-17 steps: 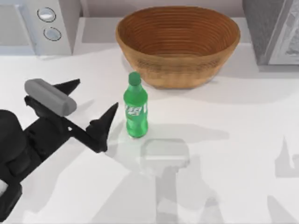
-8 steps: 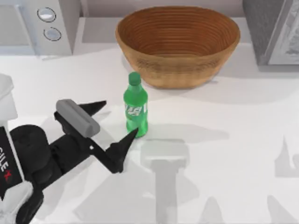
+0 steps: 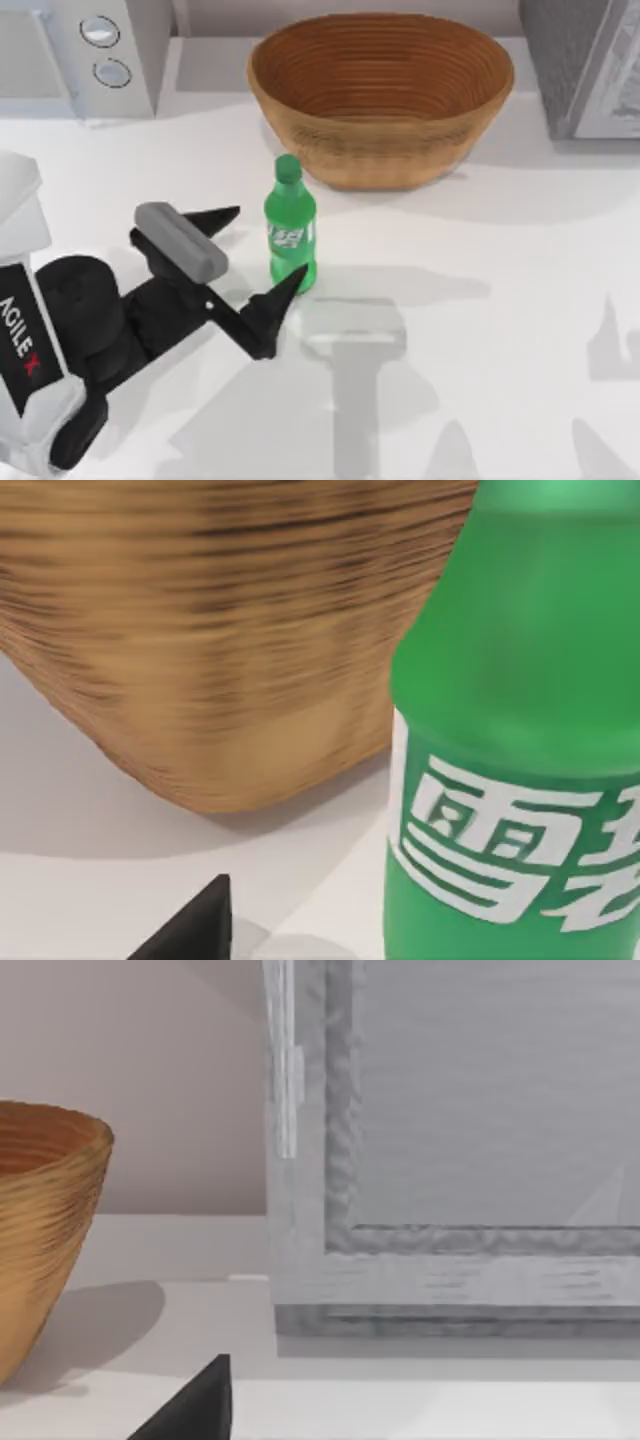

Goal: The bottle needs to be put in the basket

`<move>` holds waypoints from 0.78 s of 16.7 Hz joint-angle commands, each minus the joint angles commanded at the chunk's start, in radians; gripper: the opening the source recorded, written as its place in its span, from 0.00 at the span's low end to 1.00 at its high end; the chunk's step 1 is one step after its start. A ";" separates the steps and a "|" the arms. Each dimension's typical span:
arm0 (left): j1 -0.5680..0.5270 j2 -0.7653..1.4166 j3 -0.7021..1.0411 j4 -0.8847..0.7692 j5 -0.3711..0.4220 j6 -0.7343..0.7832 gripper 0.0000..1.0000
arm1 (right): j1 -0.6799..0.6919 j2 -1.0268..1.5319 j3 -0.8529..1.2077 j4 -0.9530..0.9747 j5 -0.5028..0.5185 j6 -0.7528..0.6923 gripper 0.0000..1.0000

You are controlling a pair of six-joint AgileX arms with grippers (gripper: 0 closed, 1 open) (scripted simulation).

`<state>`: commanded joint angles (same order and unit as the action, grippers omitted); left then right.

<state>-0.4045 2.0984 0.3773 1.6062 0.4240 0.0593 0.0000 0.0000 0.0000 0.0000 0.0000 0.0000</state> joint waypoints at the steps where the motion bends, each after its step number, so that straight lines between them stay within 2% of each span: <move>1: -0.010 0.010 0.028 -0.017 -0.010 -0.001 1.00 | 0.000 0.000 0.000 0.000 0.000 0.000 1.00; 7: -0.074 0.074 0.200 -0.122 -0.072 -0.010 1.00 | 0.000 0.000 0.000 0.000 0.000 0.000 1.00; 12: -0.079 0.079 0.215 -0.131 -0.078 -0.010 1.00 | 0.000 0.000 0.000 0.000 0.000 0.000 1.00; 13: -0.079 0.079 0.215 -0.131 -0.078 -0.010 0.92 | 0.000 0.000 0.000 0.000 0.000 0.000 1.00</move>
<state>-0.4833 2.1775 0.5918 1.4755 0.3464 0.0491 0.0000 0.0000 0.0000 0.0000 0.0000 0.0000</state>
